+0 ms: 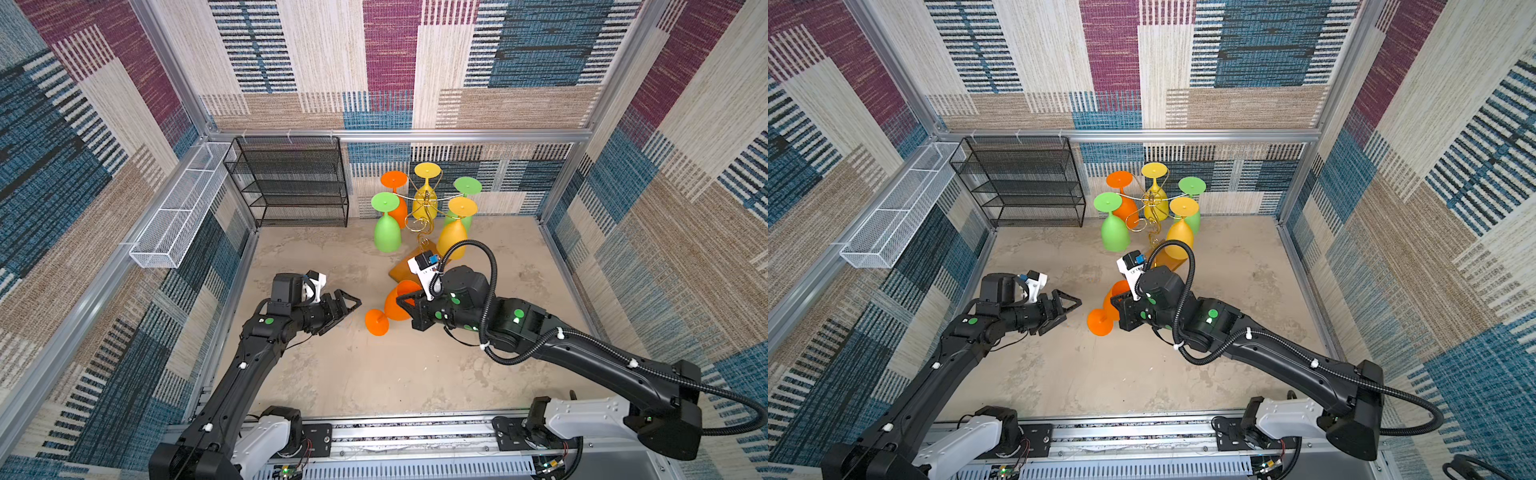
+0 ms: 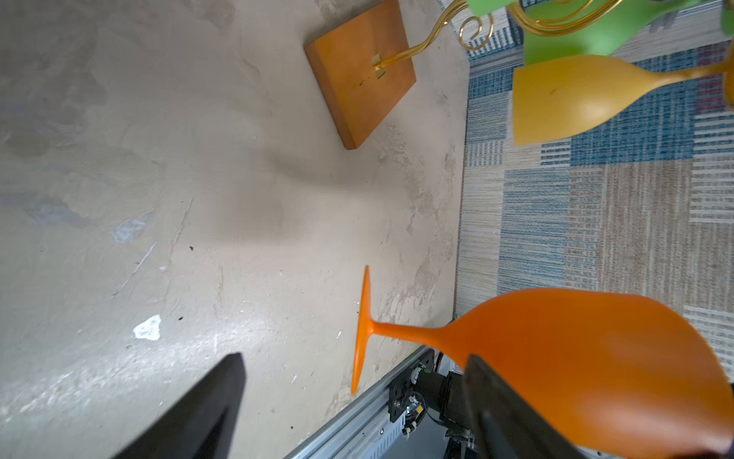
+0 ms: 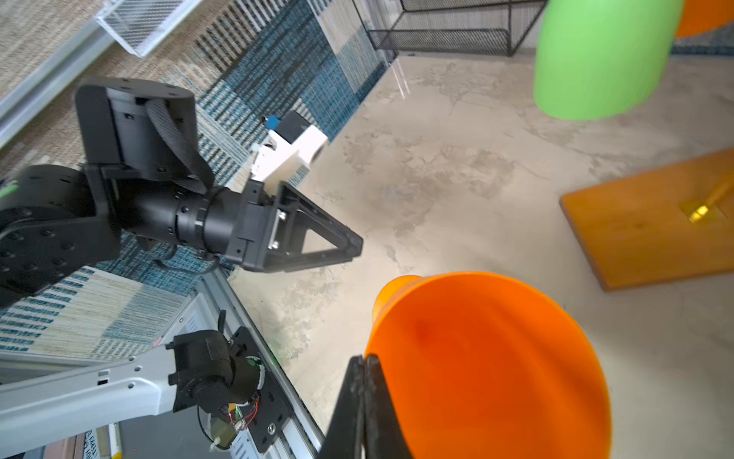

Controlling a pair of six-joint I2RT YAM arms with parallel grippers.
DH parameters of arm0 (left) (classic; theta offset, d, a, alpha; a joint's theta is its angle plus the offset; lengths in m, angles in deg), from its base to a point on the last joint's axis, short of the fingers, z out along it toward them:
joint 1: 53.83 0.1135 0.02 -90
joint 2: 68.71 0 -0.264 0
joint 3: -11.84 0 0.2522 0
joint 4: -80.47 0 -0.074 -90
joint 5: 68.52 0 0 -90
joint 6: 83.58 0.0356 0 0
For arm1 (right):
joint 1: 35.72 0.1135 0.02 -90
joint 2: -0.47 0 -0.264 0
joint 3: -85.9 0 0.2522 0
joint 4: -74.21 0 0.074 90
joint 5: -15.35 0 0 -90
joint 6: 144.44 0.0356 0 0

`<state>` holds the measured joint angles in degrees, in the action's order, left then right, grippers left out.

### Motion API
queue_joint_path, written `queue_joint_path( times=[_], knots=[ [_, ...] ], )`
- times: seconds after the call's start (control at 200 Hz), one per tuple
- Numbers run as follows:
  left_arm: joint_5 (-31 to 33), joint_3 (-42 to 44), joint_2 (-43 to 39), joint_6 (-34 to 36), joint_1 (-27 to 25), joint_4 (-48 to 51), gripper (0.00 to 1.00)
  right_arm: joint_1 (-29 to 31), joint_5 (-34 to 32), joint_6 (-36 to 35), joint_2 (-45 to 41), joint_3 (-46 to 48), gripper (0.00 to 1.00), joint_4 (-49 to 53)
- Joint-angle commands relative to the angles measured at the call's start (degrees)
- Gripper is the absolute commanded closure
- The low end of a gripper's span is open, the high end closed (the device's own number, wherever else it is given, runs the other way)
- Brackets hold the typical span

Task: Take the wine glass off the wine glass rack

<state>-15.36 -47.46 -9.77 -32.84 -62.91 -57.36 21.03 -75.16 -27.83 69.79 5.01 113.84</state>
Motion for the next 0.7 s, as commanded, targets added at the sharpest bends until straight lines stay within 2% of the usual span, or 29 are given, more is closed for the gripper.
queue_joint_path(
  times=[0.0,0.195,0.371,0.486,0.691],
  knots=[
    [0.5,-1.4,0.8,5.3,0.0,1.6,0.01,0.0,-4.7,3.5,-2.5,2.2,1.00,4.4],
    [1.3,-5.2,0.9,9.5,0.0,4.4,0.01,-0.9,-12.6,11.3,-5.4,4.1,1.00,15.8],
    [2.7,-8.6,0.2,12.7,0.0,7.2,0.01,-7.8,-13.6,14.5,-8.1,5.5,1.00,21.2],
    [2.7,-9.4,-0.4,13.6,0.0,8.1,0.00,-14.9,-14.2,12.5,-9.9,4.1,1.00,23.2],
    [3.1,-11.1,0.1,16.7,0.1,10.6,0.00,-32.3,-10.7,2.1,-6.3,0.0,1.00,19.0]
  ],
)
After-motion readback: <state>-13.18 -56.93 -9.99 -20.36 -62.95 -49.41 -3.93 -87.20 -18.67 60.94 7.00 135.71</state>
